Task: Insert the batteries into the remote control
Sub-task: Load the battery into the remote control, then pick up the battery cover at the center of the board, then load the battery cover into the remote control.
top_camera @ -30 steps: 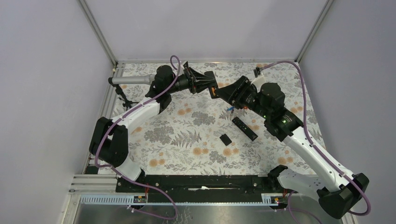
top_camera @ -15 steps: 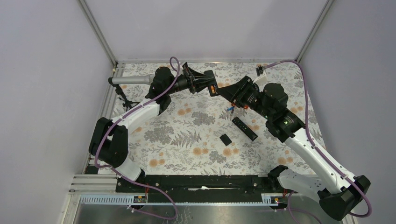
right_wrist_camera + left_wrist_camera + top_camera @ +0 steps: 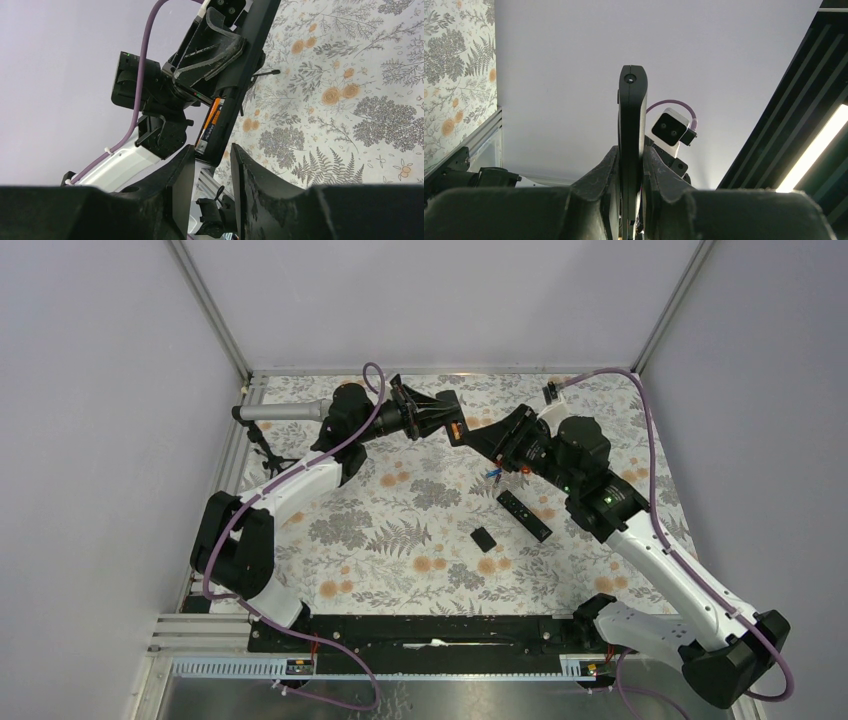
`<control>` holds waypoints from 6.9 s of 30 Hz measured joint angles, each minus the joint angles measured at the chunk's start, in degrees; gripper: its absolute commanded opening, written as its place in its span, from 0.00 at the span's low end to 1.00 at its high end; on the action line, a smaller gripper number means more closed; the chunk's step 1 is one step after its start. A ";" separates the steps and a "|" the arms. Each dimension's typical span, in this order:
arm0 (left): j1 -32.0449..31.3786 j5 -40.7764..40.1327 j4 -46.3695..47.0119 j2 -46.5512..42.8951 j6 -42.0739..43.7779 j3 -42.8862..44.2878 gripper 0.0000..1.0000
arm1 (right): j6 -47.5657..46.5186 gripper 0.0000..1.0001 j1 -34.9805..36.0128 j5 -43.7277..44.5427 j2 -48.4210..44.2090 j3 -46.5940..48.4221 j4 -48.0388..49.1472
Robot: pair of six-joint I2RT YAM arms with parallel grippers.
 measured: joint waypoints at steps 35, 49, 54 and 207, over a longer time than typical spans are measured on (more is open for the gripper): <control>-0.26 1.07 -11.58 -3.34 18.05 3.43 0.00 | 1.05 0.37 -0.11 -3.54 2.86 0.02 0.52; 0.02 1.49 -5.25 -3.32 13.53 3.32 0.00 | 0.87 0.58 -0.26 -5.14 2.62 -0.20 4.52; 0.42 1.29 -8.92 -3.54 17.03 3.32 0.00 | -0.90 0.78 -0.37 -4.85 2.43 -0.15 2.80; -6.62 -25.75 -36.98 -12.52 64.32 1.66 0.00 | -30.93 0.42 7.91 -3.08 23.85 16.81 -26.14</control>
